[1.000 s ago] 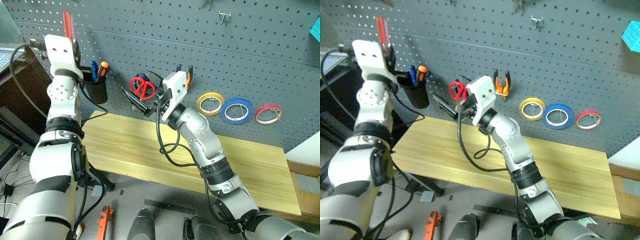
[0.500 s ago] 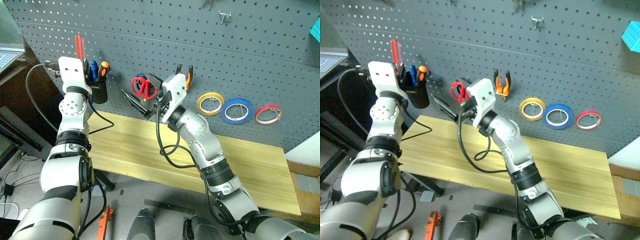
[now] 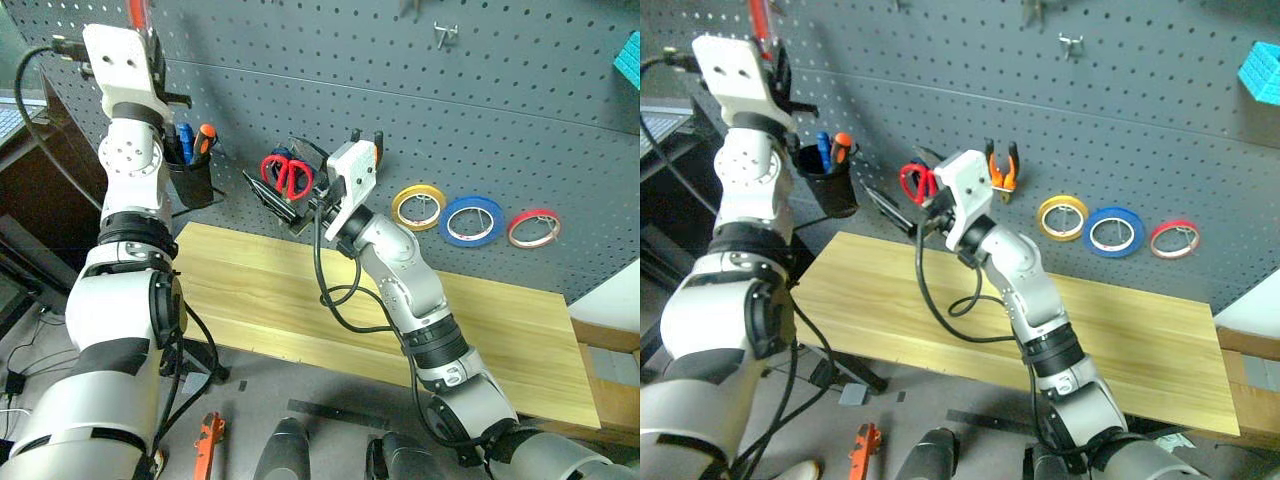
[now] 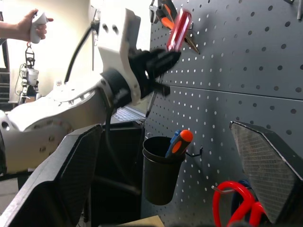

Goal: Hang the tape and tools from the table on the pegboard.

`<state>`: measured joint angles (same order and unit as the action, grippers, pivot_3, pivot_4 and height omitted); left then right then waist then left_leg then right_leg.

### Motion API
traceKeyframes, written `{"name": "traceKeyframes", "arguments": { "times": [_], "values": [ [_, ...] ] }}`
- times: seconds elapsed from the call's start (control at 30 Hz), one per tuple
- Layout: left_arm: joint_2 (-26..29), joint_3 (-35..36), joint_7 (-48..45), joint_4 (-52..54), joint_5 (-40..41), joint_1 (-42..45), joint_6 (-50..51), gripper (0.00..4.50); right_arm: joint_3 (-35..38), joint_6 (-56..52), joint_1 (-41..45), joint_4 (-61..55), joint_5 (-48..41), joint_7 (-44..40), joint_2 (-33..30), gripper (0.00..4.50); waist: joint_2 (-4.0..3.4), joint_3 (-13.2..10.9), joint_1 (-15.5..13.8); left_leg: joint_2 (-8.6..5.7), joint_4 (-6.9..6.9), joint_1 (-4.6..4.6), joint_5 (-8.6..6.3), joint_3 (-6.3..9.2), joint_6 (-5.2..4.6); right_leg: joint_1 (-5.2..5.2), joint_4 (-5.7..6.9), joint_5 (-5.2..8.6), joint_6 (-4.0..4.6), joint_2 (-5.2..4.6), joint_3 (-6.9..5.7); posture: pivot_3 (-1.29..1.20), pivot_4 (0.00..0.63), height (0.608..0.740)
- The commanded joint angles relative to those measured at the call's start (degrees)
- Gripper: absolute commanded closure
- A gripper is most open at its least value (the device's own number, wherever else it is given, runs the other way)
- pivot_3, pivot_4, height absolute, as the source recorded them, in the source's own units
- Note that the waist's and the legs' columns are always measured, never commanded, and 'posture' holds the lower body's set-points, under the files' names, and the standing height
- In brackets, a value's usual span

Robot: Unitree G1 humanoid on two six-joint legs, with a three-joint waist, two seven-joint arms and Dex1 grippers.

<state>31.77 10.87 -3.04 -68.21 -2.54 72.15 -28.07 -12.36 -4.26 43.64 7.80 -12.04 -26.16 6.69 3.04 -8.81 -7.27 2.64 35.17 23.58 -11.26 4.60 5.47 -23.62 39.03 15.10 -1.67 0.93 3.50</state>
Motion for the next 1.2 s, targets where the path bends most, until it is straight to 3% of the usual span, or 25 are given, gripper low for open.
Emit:
{"name": "traceKeyframes", "arguments": {
  "times": [0.03, 0.47, 1.03, 1.2],
  "values": [
    [-0.6, -0.3, 0.7, -0.5, -0.2, 1.2, -1.9, 3.74, 0.3, 0.0, -0.2, -1.9, 0.6, 0.1, -0.5, 0.0, 0.0, 0.0, 0.0, 0.0, 0.0, 0.01, 0.0, 0.0, 0.0, 0.0, -0.01, 0.0, 0.0, 0.0, -0.01, 0.23, 0.109, 0.74],
    [-3.1, 0.3, 1.4, 0.9, 0.8, -7.2, -3.2, 3.74, -0.2, -4.7, -3.0, -6.7, 0.7, 0.8, -1.6, 0.0, -0.25, -0.3, 2.5, 0.0, 0.0, 0.0, 0.0, 0.01, -0.03, 0.01, 0.0, 0.0, 0.0, 0.0, 0.04, 0.2, 0.161, 0.74],
    [6.3, 0.0, 5.8, -1.1, -1.3, 0.5, -3.4, 3.74, 0.5, -4.6, -1.8, -5.2, 0.3, 0.5, -1.1, 0.0, -0.84, -1.2, 2.9, 0.01, -0.02, -0.03, 0.0, 0.01, -0.04, 0.01, -0.01, 0.03, -0.02, 0.0, 0.03, 0.21, 0.195, 0.74],
    [7.5, 0.3, 5.2, -1.4, -1.0, 0.3, -3.2, 3.74, 0.1, -6.7, -2.2, -6.5, -0.4, 0.5, -0.9, 0.0, -0.89, -2.5, 2.9, 0.0, -0.02, -0.04, 0.0, 0.01, -0.04, 0.05, -0.02, 0.04, -0.02, 0.0, 0.03, 0.22, 0.25, 0.74]
  ]
}}
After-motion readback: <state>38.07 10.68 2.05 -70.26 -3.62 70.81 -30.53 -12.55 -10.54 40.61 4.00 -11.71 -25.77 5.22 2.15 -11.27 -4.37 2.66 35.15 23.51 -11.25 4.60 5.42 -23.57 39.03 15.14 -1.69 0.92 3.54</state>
